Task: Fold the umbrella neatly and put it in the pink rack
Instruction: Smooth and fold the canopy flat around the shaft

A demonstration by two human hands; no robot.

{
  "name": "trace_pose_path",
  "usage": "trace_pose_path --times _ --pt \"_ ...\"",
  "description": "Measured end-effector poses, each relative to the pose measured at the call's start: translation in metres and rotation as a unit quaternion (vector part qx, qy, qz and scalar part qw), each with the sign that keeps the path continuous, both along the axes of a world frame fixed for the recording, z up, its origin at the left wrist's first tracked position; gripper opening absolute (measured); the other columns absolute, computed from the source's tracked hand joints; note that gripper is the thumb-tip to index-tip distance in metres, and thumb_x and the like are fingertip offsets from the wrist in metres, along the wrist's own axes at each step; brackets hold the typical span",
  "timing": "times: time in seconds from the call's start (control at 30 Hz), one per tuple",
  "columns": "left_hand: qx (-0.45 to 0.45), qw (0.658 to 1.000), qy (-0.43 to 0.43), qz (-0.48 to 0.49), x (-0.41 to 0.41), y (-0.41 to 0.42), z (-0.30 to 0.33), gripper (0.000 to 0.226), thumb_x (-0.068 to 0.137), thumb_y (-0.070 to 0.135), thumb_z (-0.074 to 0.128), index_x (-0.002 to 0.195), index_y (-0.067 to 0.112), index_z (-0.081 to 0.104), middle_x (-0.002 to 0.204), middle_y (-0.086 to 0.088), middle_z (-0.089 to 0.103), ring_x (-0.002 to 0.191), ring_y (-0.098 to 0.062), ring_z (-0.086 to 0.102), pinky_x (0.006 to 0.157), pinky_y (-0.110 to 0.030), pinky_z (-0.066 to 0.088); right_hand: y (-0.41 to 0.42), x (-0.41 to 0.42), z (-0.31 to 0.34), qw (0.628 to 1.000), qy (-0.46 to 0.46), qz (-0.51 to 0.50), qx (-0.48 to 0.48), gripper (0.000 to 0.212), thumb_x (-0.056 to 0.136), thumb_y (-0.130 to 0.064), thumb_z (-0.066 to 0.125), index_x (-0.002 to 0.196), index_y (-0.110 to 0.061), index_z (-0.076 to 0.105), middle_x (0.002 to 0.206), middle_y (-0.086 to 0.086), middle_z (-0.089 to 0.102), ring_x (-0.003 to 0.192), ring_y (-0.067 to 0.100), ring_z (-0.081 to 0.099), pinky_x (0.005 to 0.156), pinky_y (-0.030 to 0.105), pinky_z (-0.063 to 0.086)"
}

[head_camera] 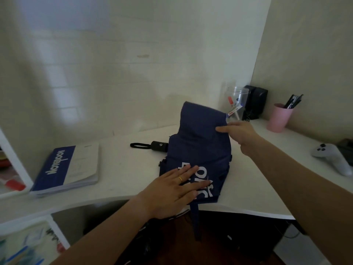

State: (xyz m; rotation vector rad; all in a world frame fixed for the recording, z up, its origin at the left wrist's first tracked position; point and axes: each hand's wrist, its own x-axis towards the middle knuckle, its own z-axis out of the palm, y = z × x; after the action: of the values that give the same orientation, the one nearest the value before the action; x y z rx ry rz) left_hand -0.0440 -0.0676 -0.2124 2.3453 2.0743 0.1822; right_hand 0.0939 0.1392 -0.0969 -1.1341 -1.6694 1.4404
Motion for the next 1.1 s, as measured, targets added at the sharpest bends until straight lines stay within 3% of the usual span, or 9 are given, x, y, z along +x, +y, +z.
trace_pose_path --times 0.3,0.37,0.5,0.6,0.83,0.9,1.0,1.03,1.1 --pt "-0.011 1.0 -0.002 0.011 0.001 0.0 0.001 0.046 0.108 0.053 0.01 0.153 0.062 0.001 0.169 0.017 -0.013 0.153 -0.002 -0.02 0.123 -0.026 -0.011 -0.057 0.039 -0.015 0.981 0.059 0.176 0.045 0.027 0.092 -0.012 0.069 0.11 0.007 0.062 0.068 0.005 0.05 0.045 0.013 0.033 0.043 0.025 0.019" --pt "-0.016 1.0 -0.004 0.017 0.002 -0.001 0.003 0.047 0.108 0.054 0.011 0.153 0.061 0.004 0.169 0.016 -0.009 0.154 -0.004 -0.017 0.122 -0.025 -0.012 -0.07 0.048 -0.029 0.979 0.051 0.188 0.06 0.016 0.094 -0.005 0.066 0.106 0.004 0.061 0.065 0.004 0.061 0.039 0.016 0.044 0.039 0.025 0.023" --pt "0.016 0.998 -0.057 0.025 0.002 -0.003 0.0 0.044 0.108 0.052 0.024 0.151 0.056 0.029 0.165 0.013 0.028 0.151 -0.01 0.022 0.126 -0.033 0.017 -0.081 0.063 -0.064 0.98 -0.003 0.187 0.06 0.02 0.086 0.011 0.066 0.104 0.003 0.067 0.096 0.017 0.078 0.075 0.024 0.076 0.062 0.031 0.061" --pt "0.023 0.97 -0.239 0.043 0.002 -0.006 -0.001 0.031 0.105 0.049 0.044 0.131 0.044 0.061 0.13 0.021 0.063 0.119 0.0 0.055 0.108 -0.033 0.046 -0.076 0.066 -0.084 0.973 -0.079 0.184 0.115 0.03 0.063 -0.01 0.072 0.088 0.006 0.067 0.081 0.013 0.071 0.079 0.019 0.066 0.079 0.048 0.058" --pt "0.141 0.958 -0.23 0.092 -0.012 -0.032 -0.009 0.029 0.095 0.047 0.062 0.123 0.039 0.065 0.121 0.018 0.068 0.109 0.0 0.061 0.097 -0.026 0.052 -0.086 0.056 -0.073 0.973 0.035 0.226 -0.021 0.034 0.09 -0.032 0.073 0.121 -0.017 0.07 0.114 -0.001 0.077 0.1 0.013 0.075 0.078 0.022 0.06" --pt "0.232 0.886 -0.358 0.182 -0.017 -0.043 -0.004 0.012 0.095 0.026 0.062 0.103 0.03 0.071 0.1 0.012 0.076 0.094 -0.01 0.069 0.086 -0.039 0.056 -0.086 0.057 -0.078 0.976 0.036 0.213 -0.027 0.03 0.092 -0.028 0.071 0.118 -0.013 0.072 0.113 0.002 0.078 0.1 0.015 0.075 0.082 0.023 0.06" --pt "0.265 0.648 -0.628 0.339 -0.008 -0.033 0.025 0.028 0.101 0.049 0.049 0.105 0.022 0.052 0.084 -0.003 0.079 0.079 -0.027 0.071 0.067 -0.038 0.05 -0.09 0.059 -0.082 0.98 0.009 0.199 0.002 0.028 0.088 -0.03 0.075 0.112 -0.015 0.075 0.108 -0.003 0.079 0.099 0.012 0.075 0.09 0.024 0.057" --pt "0.227 0.627 -0.647 0.37 -0.005 -0.025 0.033 0.046 0.092 0.067 0.052 0.107 0.024 0.048 0.09 -0.006 0.078 0.082 -0.027 0.072 0.068 -0.037 0.052 -0.092 0.059 -0.083 0.981 0.001 0.194 0.01 0.027 0.087 -0.03 0.076 0.11 -0.015 0.076 0.107 -0.004 0.079 0.098 0.011 0.075 0.087 0.021 0.056" --pt "0.154 0.695 -0.583 0.391 0.003 -0.009 0.039 0.066 0.069 0.08 0.066 0.105 0.025 0.058 0.099 -0.003 0.074 0.09 -0.023 0.072 0.079 -0.04 0.059 -0.095 0.059 -0.084 0.982 -0.015 0.187 0.023 0.025 0.086 -0.03 0.078 0.107 -0.017 0.077 0.103 -0.006 0.08 0.097 0.011 0.074 0.081 0.019 0.054"
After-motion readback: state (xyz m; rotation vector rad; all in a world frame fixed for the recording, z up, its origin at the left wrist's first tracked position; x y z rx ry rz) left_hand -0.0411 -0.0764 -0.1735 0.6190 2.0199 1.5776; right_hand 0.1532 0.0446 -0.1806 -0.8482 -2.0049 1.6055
